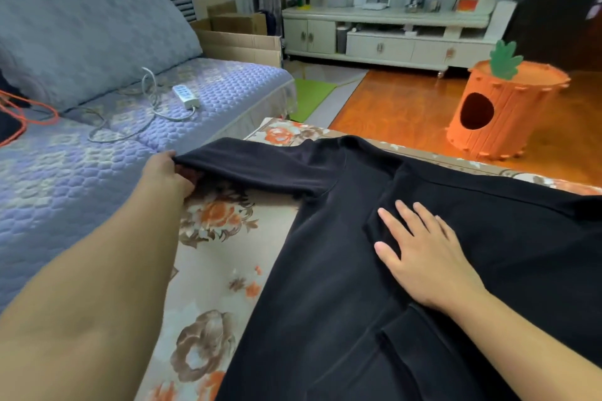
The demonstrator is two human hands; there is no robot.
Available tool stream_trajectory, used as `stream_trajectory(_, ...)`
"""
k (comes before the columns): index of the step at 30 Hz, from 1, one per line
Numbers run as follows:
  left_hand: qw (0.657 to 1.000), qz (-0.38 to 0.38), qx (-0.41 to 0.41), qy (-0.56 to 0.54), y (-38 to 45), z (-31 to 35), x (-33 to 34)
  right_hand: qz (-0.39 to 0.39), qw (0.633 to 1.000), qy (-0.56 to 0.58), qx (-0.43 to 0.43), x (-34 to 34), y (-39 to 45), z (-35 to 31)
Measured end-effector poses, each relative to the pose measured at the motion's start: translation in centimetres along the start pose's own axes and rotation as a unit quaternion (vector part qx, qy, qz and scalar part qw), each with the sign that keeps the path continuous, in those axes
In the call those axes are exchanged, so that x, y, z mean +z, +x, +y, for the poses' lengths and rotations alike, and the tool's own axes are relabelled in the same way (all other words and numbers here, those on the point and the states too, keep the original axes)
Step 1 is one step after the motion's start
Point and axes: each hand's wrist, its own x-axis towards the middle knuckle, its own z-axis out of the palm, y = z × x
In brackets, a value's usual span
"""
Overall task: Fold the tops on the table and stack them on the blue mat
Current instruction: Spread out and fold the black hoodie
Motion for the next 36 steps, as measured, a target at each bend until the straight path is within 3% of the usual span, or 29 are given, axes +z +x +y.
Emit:
stream_trajectory(3,0.996,-0.069,0.044,0.037,2.1,1.8,3.0,-0.003,1.000,0.015,-0.003,-0.2,0.0,0.1)
stream_trajectory(5,0.980,-0.153,0.125,0.038,0.6,2.0,6.5,-0.019,0.998,0.056,-0.005,-0.3,0.4,0.4)
stream_trajectory(7,0.944,-0.252,0.206,0.050,-3.6,0.9,10.0,-0.054,0.976,0.210,0.010,-1.7,0.7,0.7)
stream_trajectory(8,0.917,-0.318,0.229,0.077,-6.6,-0.4,11.6,-0.066,0.928,0.364,0.038,-3.1,0.6,1.1)
stream_trajectory(10,0.835,-0.450,0.272,0.164,-12.9,-3.7,13.5,-0.048,0.733,0.670,0.108,-7.0,-0.5,2.5)
stream_trajectory(12,0.712,-0.522,0.356,0.307,-17.8,-7.8,13.0,0.018,0.554,0.822,0.131,-10.5,-2.7,5.7)
stream_trajectory(13,0.630,-0.536,0.406,0.388,-19.0,-9.9,11.9,0.054,0.482,0.864,0.134,-11.9,-4.0,7.6)
stream_trajectory(15,0.459,-0.506,0.477,0.553,-18.3,-14.1,8.1,0.098,0.393,0.905,0.127,-13.3,-7.2,10.8)
stream_trajectory(16,0.397,-0.452,0.483,0.636,-16.6,-15.6,5.9,0.107,0.372,0.912,0.134,-13.2,-8.9,11.7)
stream_trajectory(17,0.364,-0.380,0.464,0.712,-14.5,-16.7,3.7,0.112,0.348,0.917,0.158,-12.4,-10.2,12.5)
stream_trajectory(18,0.360,-0.320,0.436,0.761,-12.4,-17.7,1.8,0.117,0.320,0.921,0.189,-11.4,-11.3,13.0)
stream_trajectory(21,0.401,-0.253,0.394,0.788,-8.3,-19.0,-1.3,0.164,0.249,0.905,0.304,-8.6,-12.4,13.4)
stream_trajectory(23,0.367,-0.220,0.423,0.799,-8.0,-19.3,-1.0,0.185,0.239,0.884,0.358,-8.2,-11.9,13.2)
stream_trajectory(26,0.256,-0.220,0.468,0.816,-8.4,-19.7,0.4,0.189,0.277,0.852,0.402,-8.7,-10.2,13.0)
stream_trajectory(29,0.150,-0.219,0.543,0.797,-7.7,-19.8,1.5,0.238,0.265,0.865,0.353,-10.5,-9.3,12.2)
stream_trajectory(30,0.132,-0.205,0.561,0.791,-7.5,-19.4,1.8,0.261,0.266,0.871,0.322,-11.7,-9.6,11.4)
stream_trajectory(31,0.131,-0.190,0.561,0.795,-7.3,-18.7,1.9,0.277,0.276,0.874,0.290,-12.8,-10.2,10.6)
stream_trajectory(33,0.173,-0.168,0.527,0.815,-6.7,-17.3,2.0,0.285,0.326,0.863,0.259,-13.3,-12.4,8.7)
stream_trajectory(36,0.256,-0.179,0.457,0.833,-4.9,-15.7,1.3,0.228,0.405,0.815,0.344,-9.5,-17.8,6.3)
